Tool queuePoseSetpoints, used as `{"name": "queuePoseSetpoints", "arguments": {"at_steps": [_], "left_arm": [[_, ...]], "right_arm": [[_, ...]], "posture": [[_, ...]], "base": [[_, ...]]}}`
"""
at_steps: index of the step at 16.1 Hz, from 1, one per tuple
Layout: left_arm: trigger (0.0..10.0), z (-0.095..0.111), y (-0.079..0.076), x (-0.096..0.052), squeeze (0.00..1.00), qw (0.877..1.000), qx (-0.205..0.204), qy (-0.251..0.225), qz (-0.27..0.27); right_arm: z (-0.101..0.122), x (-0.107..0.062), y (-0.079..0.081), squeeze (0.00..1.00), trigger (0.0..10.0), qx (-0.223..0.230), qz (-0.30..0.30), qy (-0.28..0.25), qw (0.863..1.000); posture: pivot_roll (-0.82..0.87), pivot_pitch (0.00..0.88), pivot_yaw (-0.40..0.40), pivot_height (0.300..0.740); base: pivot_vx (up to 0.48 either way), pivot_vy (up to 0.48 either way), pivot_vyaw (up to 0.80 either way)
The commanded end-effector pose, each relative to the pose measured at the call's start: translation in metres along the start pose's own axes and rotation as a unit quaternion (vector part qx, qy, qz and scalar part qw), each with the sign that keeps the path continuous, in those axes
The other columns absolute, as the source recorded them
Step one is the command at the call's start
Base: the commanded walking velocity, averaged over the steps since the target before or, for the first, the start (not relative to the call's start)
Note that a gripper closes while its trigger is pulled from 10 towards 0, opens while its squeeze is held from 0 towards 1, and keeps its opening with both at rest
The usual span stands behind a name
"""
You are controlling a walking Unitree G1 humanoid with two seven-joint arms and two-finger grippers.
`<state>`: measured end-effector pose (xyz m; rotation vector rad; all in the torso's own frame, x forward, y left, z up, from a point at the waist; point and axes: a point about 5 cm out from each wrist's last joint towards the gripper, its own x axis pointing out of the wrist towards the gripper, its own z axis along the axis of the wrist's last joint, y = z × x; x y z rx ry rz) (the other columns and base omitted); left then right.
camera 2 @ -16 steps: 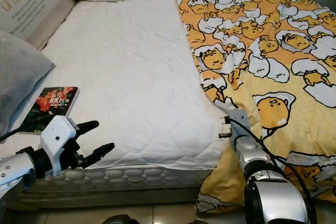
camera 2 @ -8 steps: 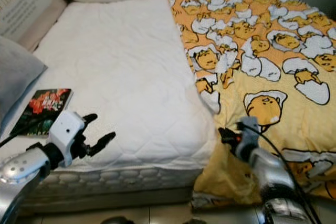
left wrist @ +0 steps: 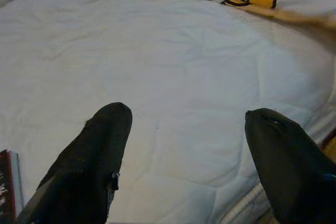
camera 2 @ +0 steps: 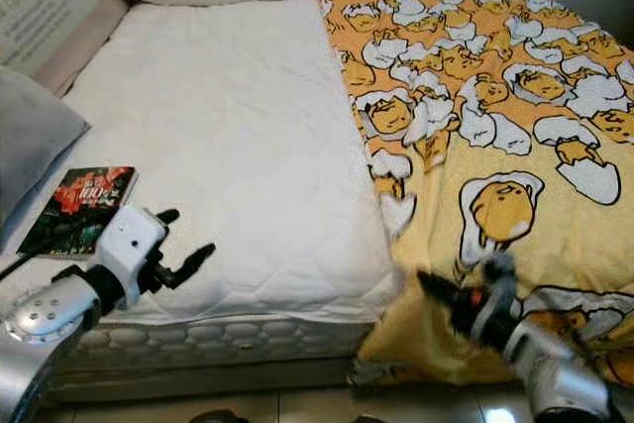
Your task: Clean up the room
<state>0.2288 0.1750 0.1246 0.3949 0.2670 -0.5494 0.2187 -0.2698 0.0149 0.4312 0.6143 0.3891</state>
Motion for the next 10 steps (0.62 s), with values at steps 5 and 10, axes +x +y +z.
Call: {"name": "queuePoseSetpoints", "arguments": {"at_steps": [5, 10], "left_arm": [[10.0, -0.002, 0.001, 0.007, 0.0, 1.0, 0.016, 0.013, 0.0], [10.0, -0.012, 0.007, 0.012, 0.0, 0.997, -0.041, 0.0, 0.063]], "right_arm": [[-0.043, 0.037, 0.008, 0.0, 10.0, -0.007, -0.081, 0.07, 0.994], [-0.039, 0.05, 0.037, 1.0, 10.0, -0.001, 0.013, 0.007, 1.0]], "posture": [[-0.01, 0.0, 0.028, 0.74], [-0.02, 0.0, 0.019, 0.74]], "base": [[0.0, 0.0, 0.0], [0.0, 0.0, 0.0]]}}
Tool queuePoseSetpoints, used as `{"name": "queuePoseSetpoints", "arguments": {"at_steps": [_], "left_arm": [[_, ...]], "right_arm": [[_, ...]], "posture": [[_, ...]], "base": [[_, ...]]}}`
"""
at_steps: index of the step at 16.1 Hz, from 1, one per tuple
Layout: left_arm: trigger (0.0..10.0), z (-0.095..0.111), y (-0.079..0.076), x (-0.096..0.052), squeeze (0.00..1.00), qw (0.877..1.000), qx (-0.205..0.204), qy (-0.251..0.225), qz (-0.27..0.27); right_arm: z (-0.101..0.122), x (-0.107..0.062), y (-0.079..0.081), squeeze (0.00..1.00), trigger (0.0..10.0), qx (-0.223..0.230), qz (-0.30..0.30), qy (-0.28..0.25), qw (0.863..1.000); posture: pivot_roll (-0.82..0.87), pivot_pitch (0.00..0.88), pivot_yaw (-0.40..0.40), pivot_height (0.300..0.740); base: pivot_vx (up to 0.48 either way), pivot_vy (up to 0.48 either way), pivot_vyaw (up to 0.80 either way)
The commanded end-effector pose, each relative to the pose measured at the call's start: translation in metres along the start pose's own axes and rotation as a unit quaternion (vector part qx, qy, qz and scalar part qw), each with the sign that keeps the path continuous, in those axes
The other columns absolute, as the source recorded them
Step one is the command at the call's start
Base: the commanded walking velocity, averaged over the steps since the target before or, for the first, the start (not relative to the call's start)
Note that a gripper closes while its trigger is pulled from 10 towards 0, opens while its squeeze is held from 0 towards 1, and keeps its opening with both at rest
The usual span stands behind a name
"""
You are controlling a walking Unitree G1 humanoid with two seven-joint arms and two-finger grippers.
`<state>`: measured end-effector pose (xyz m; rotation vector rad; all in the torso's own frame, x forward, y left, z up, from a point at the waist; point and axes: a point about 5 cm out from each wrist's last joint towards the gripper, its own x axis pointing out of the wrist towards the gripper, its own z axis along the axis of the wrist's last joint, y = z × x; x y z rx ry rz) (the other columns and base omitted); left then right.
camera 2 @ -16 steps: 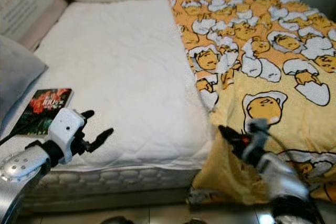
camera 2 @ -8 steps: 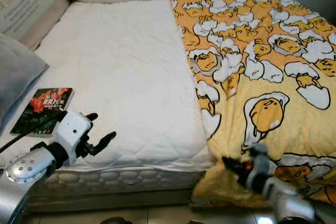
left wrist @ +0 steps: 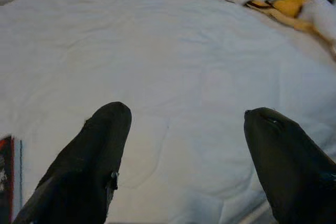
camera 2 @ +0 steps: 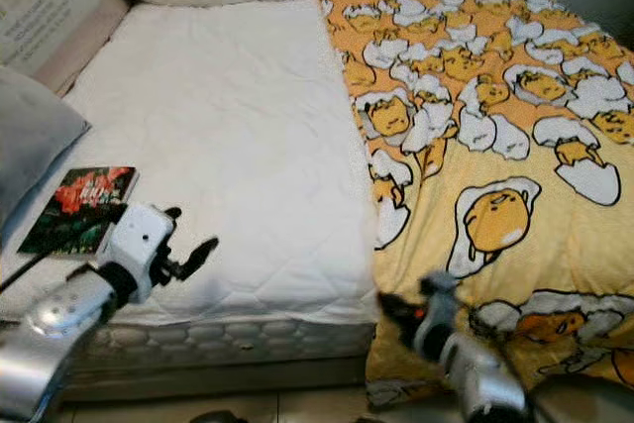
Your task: Clean up the room
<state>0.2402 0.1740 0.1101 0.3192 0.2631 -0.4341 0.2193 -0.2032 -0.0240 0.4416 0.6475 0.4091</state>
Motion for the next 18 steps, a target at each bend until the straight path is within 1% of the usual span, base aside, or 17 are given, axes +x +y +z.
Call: {"name": "queuePoseSetpoints", "arguments": {"at_steps": [1, 3, 4, 5, 6, 7, 8, 9, 10, 11, 12, 13, 14, 15, 18], "left_arm": [[10.0, -0.004, 0.005, -0.002, 0.0, 1.0, -0.011, 0.0, 0.022], [10.0, -0.008, 0.004, 0.0, 0.0, 0.998, -0.036, -0.006, 0.048], [10.0, -0.006, 0.006, 0.001, 0.0, 0.997, -0.037, -0.016, 0.066], [10.0, -0.001, 0.011, 0.004, 0.0, 0.993, -0.062, -0.034, 0.093], [10.0, 0.004, 0.014, 0.006, 0.0, 0.989, -0.08, -0.047, 0.111], [10.0, 0.007, 0.015, 0.006, 0.0, 0.988, -0.081, -0.053, 0.118], [10.0, 0.007, 0.015, 0.008, 0.0, 0.988, -0.086, -0.055, 0.118], [10.0, 0.008, 0.014, 0.01, 0.0, 0.987, -0.089, -0.057, 0.12], [10.0, 0.008, 0.014, 0.011, 0.0, 0.985, -0.098, -0.058, 0.126], [10.0, 0.006, 0.015, 0.011, 0.0, 0.983, -0.104, -0.053, 0.139], [10.0, 0.004, 0.016, 0.01, 0.0, 0.983, -0.101, -0.049, 0.148], [10.0, 0.002, 0.016, 0.01, 0.0, 0.982, -0.1, -0.047, 0.153], [10.0, -0.001, 0.019, 0.009, 0.0, 0.98, -0.099, -0.039, 0.168], [10.0, -0.004, 0.02, 0.009, 0.0, 0.979, -0.093, -0.031, 0.176], [10.0, -0.007, 0.021, 0.007, 0.0, 0.981, -0.074, -0.024, 0.18]], "right_arm": [[0.007, -0.001, 0.001, 1.0, 10.0, -0.017, 0.01, -0.01, 1.0], [0.007, -0.004, 0.003, 1.0, 10.0, -0.06, 0.007, -0.024, 0.998], [0.018, -0.004, 0.007, 1.0, 10.0, -0.073, -0.006, -0.071, 0.995], [0.037, -0.002, 0.014, 1.0, 10.0, -0.076, -0.012, -0.132, 0.988], [0.057, -0.001, 0.023, 1.0, 10.0, -0.087, -0.026, -0.177, 0.98], [0.065, 0.0, 0.028, 1.0, 10.0, -0.089, -0.033, -0.191, 0.977], [0.072, 0.001, 0.035, 1.0, 10.0, -0.102, -0.034, -0.206, 0.973], [0.088, 0.006, 0.043, 1.0, 10.0, -0.13, -0.079, -0.231, 0.961], [0.102, 0.008, 0.055, 1.0, 10.0, -0.128, -0.083, -0.267, 0.952], [0.108, 0.008, 0.066, 1.0, 10.0, -0.145, -0.076, -0.291, 0.943], [0.108, 0.008, 0.075, 1.0, 10.0, -0.159, -0.077, -0.296, 0.939], [0.106, 0.008, 0.077, 1.0, 10.0, -0.16, -0.084, -0.293, 0.939], [0.098, 0.008, 0.076, 1.0, 10.0, -0.144, -0.101, -0.289, 0.941], [0.095, 0.008, 0.076, 1.0, 10.0, -0.138, -0.107, -0.285, 0.943], [0.089, 0.009, 0.079, 1.0, 10.0, -0.137, -0.111, -0.279, 0.944]], "posture": [[-0.02, 0.0, 0.015, 0.74], [-0.02, 0.0, 0.008, 0.74], [-0.02, 0.0, 0.008, 0.74], [-0.04, 0.0, 0.011, 0.74], [-0.05, 0.0, 0.014, 0.74], [-0.05, 0.0, 0.014, 0.74], [-0.05, 0.0, 0.009, 0.74], [-0.04, 0.0, -0.001, 0.74], [-0.04, 0.0, -0.001, 0.74], [-0.04, 0.0, -0.004, 0.74], [-0.05, 0.0, -0.005, 0.74], [-0.05, 0.0, -0.007, 0.74], [-0.05, 0.0, -0.01, 0.74], [-0.04, 0.0, -0.014, 0.74], [-0.03, 0.0, -0.019, 0.74]], "base": [[0.0, 0.0, 0.0], [0.0, 0.0, 0.0], [0.0, 0.0, 0.0], [0.0, 0.0, 0.0], [0.0, -0.289, 0.0], [0.0, -0.289, 0.0], [0.0, -0.368, 0.0], [0.0, -0.39, 0.0], [0.0, -0.398, 0.0], [0.0, -0.398, 0.0], [0.0, -0.401, 0.0], [0.0, -0.398, 0.0], [0.0, -0.401, 0.0], [0.0, -0.394, 0.0], [0.0, -0.396, 0.0]]}}
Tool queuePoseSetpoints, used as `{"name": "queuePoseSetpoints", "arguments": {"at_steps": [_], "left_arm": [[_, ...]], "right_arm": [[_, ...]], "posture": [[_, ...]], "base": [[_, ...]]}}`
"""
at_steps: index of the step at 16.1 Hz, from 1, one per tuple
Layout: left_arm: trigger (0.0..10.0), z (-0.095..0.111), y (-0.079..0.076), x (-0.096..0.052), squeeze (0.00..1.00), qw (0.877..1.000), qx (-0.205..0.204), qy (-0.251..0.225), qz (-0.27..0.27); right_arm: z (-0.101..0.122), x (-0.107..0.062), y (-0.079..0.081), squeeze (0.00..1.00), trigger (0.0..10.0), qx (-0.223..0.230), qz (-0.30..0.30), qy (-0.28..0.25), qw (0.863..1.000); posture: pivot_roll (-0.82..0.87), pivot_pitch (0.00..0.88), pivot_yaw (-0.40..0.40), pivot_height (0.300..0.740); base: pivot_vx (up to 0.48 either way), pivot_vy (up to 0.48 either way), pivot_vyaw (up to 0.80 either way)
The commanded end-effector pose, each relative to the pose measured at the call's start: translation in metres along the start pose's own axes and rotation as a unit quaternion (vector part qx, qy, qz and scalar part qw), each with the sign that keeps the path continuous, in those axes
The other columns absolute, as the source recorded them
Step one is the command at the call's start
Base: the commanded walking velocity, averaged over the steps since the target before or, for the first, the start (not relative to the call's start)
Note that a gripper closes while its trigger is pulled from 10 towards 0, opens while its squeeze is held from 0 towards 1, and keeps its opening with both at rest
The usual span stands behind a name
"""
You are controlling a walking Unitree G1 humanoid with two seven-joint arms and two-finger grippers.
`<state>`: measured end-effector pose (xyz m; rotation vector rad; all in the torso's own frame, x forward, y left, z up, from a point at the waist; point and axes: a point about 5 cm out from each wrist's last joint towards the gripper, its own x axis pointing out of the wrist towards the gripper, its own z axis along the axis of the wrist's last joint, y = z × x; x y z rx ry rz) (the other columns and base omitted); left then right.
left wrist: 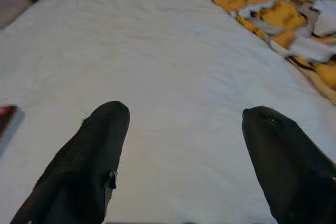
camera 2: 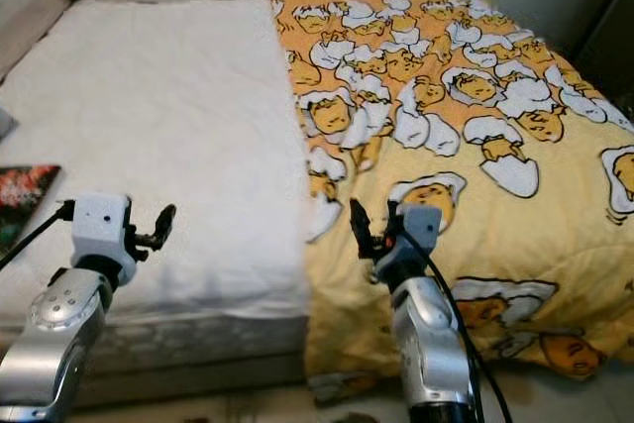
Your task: Clean up the room
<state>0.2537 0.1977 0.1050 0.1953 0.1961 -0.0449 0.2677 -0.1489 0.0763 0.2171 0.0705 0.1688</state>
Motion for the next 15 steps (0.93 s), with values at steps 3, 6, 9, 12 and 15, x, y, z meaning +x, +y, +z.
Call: {"name": "queuePoseSetpoints", "arguments": {"at_steps": [3, 6, 9, 12, 15], "left_arm": [[10.0, 0.0033, -0.0058, 0.0017, 0.0, 1.0, 0.028, -0.011, -0.01], [10.0, 0.0039, -0.0052, 0.0032, 0.0, 1.0, 0.028, -0.013, -0.007], [10.0, 0.0046, -0.0034, 0.0049, 0.0, 0.999, 0.03, -0.014, -0.006], [10.0, 0.0049, -0.0043, 0.0063, 0.0, 0.999, 0.032, -0.016, -0.009], [10.0, 0.0055, -0.0057, 0.0078, 0.0, 0.999, 0.036, -0.019, -0.013]], "right_arm": [[-0.0007, -0.0051, -0.0134, 1.0, 10.0, -0.014, -0.034, 0.007, 0.999], [-0.001, -0.0048, -0.0179, 1.0, 10.0, -0.014, -0.045, 0.008, 0.999], [-0.0045, -0.0037, -0.0161, 1.0, 10.0, -0.01, -0.049, 0.012, 0.999], [-0.0065, -0.0036, -0.0138, 1.0, 10.0, -0.009, -0.047, 0.013, 0.999], [-0.0096, -0.0027, -0.0108, 1.0, 10.0, -0.009, -0.043, 0.017, 0.999]], "posture": [[-0.04, 0.0, -0.02, 0.74], [-0.04, 0.0, -0.017, 0.74], [-0.03, 0.0, -0.012, 0.74], [-0.03, 0.0, -0.014, 0.74], [-0.03, 0.0, -0.017, 0.74]], "base": [[0.0, -0.393, 0.0], [0.0, -0.39, 0.0], [0.0, -0.386, 0.0], [0.0, -0.385, 0.0], [0.0, -0.385, 0.0]]}}
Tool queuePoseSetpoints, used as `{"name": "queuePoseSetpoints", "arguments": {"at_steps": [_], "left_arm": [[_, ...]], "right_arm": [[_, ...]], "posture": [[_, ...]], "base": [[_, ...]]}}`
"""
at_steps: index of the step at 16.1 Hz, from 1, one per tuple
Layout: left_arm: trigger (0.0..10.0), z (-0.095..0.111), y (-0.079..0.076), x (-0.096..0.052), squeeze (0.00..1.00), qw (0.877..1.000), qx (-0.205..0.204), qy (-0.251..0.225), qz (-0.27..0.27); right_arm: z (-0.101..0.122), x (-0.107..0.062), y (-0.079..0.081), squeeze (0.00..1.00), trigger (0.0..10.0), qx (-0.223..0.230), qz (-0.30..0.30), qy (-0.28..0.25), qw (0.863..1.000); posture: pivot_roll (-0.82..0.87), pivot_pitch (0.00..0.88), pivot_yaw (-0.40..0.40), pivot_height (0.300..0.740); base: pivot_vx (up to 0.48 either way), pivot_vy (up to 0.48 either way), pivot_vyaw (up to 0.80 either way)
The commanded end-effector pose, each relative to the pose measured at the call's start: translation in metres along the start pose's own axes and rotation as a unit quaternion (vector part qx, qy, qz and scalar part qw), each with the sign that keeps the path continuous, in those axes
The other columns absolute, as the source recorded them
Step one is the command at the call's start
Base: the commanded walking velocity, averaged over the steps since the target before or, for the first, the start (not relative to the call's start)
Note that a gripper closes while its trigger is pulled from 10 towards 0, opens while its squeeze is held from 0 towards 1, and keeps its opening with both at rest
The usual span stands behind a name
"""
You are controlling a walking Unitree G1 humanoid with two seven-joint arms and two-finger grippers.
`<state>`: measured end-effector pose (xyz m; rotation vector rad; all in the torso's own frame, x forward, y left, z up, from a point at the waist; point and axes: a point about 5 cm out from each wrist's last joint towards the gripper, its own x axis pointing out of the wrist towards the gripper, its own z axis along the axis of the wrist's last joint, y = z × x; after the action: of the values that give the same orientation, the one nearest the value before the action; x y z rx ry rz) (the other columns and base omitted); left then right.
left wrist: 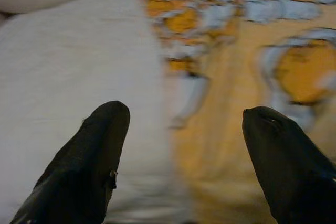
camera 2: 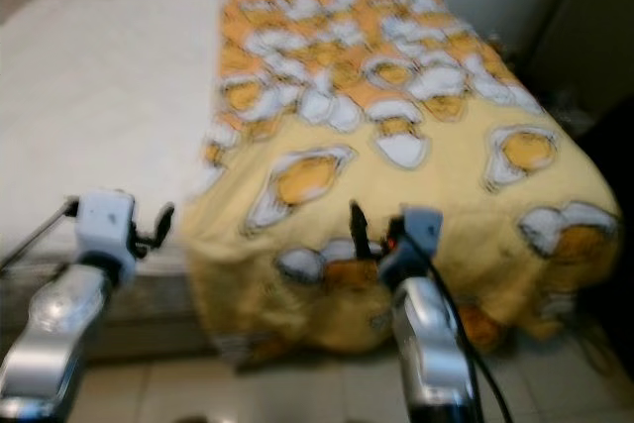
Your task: Clean up the room
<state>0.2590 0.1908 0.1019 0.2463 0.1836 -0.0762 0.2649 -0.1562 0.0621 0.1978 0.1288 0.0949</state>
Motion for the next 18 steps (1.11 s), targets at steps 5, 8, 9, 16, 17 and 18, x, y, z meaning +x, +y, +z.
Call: {"name": "queuePoseSetpoints", "arguments": {"at_steps": [5, 8, 9, 16, 17, 18], "left_arm": [[10.0, 0.0067, 0.0, 0.0032, 0.0, 1.0, 0.009, -0.015, -0.001], [10.0, 0.0077, -0.0018, 0.0053, 0.0, 1.0, 0.008, -0.019, 0.001], [10.0, 0.0079, -0.0027, 0.0054, 0.0, 1.0, 0.008, -0.02, -0.001], [10.0, 0.008, -0.0033, 0.0071, 0.0, 1.0, -0.012, -0.022, 0.006], [10.0, 0.0082, -0.0042, 0.0077, 0.0, 1.0, -0.021, -0.023, 0.006], [10.0, 0.0084, -0.0038, 0.008, 0.0, 0.999, -0.02, -0.023, 0.009]], "right_arm": [[0.0008, 0.0007, -0.0001, 1.0, 10.0, -0.005, 0.001, -0.005, 1.0], [0.0002, 0.0013, 0.0003, 1.0, 10.0, -0.008, 0.005, -0.004, 1.0], [0.0002, 0.0015, 0.0005, 1.0, 10.0, -0.009, 0.006, -0.004, 1.0], [-0.0053, 0.0031, -0.0048, 0.0, 10.0, -0.011, -0.016, 0.022, 1.0], [-0.0062, 0.0029, -0.0077, 0.0, 10.0, -0.01, -0.026, 0.026, 0.999], [-0.0062, 0.0031, -0.0085, 0.0, 10.0, -0.011, -0.027, 0.026, 0.999]], "posture": [[-0.03, 0.0, -0.015, 0.74], [-0.03, 0.0, -0.019, 0.74], [-0.03, 0.0, -0.019, 0.74], [-0.03, 0.0, -0.022, 0.74], [-0.03, 0.0, -0.026, 0.74], [-0.03, 0.0, -0.028, 0.74]], "base": [[0.0, -0.373, 0.0], [0.0, -0.366, 0.0], [0.0, -0.364, 0.0], [0.0, -0.261, -0.23], [0.0, 0.0, -0.8], [0.0, 0.0, -0.8]]}}
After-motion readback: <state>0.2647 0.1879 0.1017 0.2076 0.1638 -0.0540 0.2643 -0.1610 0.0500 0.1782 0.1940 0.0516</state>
